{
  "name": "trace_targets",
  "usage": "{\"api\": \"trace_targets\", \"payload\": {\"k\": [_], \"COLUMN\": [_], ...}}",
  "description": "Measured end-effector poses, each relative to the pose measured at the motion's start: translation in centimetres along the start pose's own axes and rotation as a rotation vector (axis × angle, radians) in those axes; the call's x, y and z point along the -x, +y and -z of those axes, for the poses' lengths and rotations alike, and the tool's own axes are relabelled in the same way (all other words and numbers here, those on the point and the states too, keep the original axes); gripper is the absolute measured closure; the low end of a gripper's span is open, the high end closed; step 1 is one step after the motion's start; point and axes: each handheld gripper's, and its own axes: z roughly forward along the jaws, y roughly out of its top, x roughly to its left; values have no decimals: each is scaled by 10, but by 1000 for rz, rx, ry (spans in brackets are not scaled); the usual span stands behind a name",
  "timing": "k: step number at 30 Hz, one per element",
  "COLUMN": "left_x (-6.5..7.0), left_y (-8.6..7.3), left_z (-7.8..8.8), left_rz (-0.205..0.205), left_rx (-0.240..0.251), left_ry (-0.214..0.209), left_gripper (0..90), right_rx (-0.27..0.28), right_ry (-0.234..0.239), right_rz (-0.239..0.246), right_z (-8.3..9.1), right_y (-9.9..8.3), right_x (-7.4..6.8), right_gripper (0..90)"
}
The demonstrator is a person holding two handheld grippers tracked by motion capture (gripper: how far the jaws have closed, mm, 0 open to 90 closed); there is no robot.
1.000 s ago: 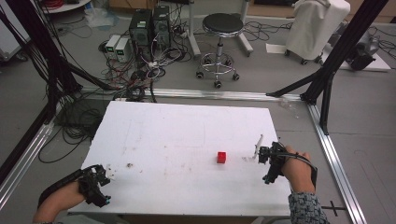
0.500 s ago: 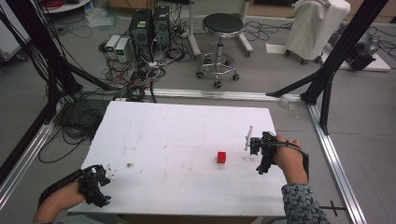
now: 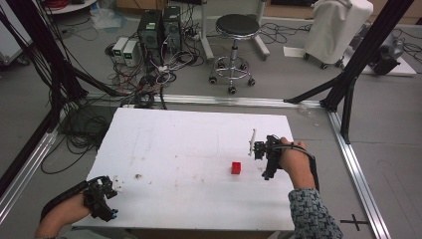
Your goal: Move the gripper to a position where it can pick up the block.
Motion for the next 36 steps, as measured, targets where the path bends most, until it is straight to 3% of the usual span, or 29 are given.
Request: {"api": "trace_targets", "payload": {"k": [11, 21, 36], "left_x": [1, 1, 2], "left_y": [0, 2, 2], "left_z": [-1, -1, -1], "left_rz": [-4, -1, -10], "left_rx": [-2, -3, -5], "left_ry": [-4, -9, -6], "left_gripper": [211, 211, 211], "right_rx": [19, 58, 42], "right_ry": [-12, 16, 40], "right_rz": [18, 55, 63], "right_z": [-12, -25, -51], "right_y": [21, 43, 68], "right_x": [9, 11, 15], "right_gripper": [30, 30, 30]}}
